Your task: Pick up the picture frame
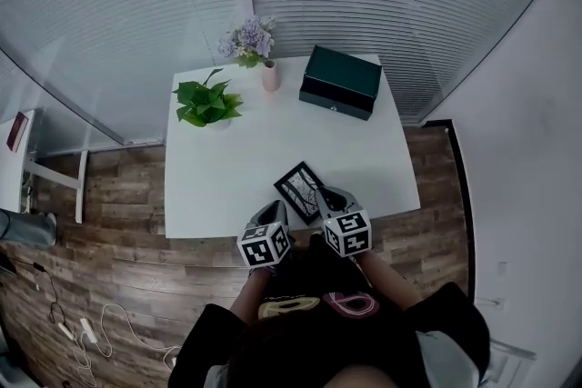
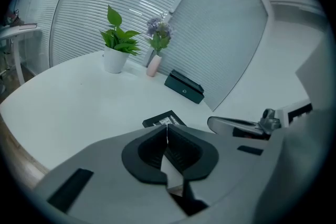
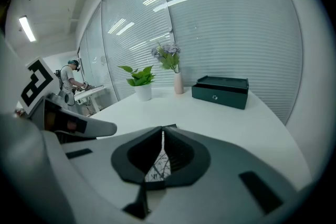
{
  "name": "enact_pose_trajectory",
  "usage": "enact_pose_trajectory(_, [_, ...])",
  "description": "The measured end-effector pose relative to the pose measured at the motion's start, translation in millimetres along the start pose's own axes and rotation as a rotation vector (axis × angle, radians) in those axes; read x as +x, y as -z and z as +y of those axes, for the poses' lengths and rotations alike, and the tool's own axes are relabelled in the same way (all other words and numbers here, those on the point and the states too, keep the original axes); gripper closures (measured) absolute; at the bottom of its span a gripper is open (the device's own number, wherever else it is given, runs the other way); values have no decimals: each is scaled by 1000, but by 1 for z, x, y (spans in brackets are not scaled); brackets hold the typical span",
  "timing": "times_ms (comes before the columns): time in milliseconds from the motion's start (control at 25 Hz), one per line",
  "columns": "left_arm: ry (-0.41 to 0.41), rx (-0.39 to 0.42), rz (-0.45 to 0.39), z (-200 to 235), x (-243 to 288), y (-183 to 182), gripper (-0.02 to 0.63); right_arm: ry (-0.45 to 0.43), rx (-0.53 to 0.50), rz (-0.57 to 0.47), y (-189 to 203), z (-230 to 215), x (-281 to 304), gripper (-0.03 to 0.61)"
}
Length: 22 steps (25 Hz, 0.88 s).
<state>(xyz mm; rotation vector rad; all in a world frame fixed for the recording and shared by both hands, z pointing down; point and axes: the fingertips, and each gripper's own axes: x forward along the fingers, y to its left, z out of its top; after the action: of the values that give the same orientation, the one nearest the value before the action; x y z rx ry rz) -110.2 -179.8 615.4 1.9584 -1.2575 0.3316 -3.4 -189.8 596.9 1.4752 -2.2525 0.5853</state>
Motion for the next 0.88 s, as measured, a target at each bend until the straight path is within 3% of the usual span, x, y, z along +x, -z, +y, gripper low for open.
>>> enact_pose_trajectory(120, [-15,-24,8,0,9,-4,595,-10,5,41,-1,-11,10,552])
enact_pose_trajectory(200, [-38,-50,10,0,15,-6,595,-25,-1,64,-3,-18,15,497])
enact_pose_trajectory(480, [-130,-142,15,1,27,-7,591,-82,-43,128,-8,-30,29,483])
enact_pose_trajectory(600, [-147,-168,22,-2,32,-3,506,-108,-53,160,-4,-33,33,474])
enact_pose_trajectory(880, [-174,-233,58,0,44,8,384,-179,-10,229,11,-29,50,433])
